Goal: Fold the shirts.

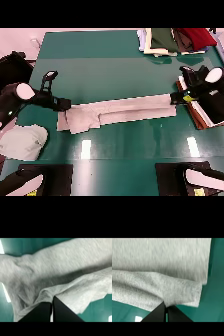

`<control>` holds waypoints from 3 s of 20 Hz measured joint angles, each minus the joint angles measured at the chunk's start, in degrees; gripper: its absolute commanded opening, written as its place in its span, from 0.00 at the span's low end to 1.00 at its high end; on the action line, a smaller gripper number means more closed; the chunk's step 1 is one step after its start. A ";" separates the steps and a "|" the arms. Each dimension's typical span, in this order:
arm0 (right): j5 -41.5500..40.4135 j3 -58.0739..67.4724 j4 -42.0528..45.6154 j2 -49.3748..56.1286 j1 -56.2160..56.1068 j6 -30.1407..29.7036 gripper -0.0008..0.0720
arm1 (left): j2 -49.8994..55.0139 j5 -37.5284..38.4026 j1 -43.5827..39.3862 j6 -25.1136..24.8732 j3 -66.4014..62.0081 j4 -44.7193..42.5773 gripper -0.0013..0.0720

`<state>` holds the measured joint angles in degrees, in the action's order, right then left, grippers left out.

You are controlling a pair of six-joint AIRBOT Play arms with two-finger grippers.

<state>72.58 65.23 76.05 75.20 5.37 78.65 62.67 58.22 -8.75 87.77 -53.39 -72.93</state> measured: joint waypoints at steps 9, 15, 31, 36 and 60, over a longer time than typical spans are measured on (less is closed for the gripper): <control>3.08 10.64 -12.90 10.99 10.51 -5.46 0.74 | 4.28 -3.32 0.02 2.27 -7.04 -0.50 0.09; 6.91 5.09 -18.01 15.89 21.84 -10.67 0.74 | 5.09 -4.37 -2.56 2.38 -8.46 4.98 0.05; 7.78 10.54 -33.94 11.50 12.48 -18.97 0.03 | 28.44 -18.62 -21.59 5.07 -18.21 18.62 0.05; 8.20 15.80 -38.01 3.28 5.60 -15.98 0.03 | 36.33 -17.09 -23.41 4.94 -25.14 19.19 0.05; -29.66 21.79 -43.98 10.01 -50.71 -14.05 0.51 | 4.07 -1.73 7.26 4.83 -38.45 -3.17 0.05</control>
<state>42.92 87.02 32.08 85.21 -45.34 64.60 66.74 56.49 -1.50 92.60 -91.83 -76.09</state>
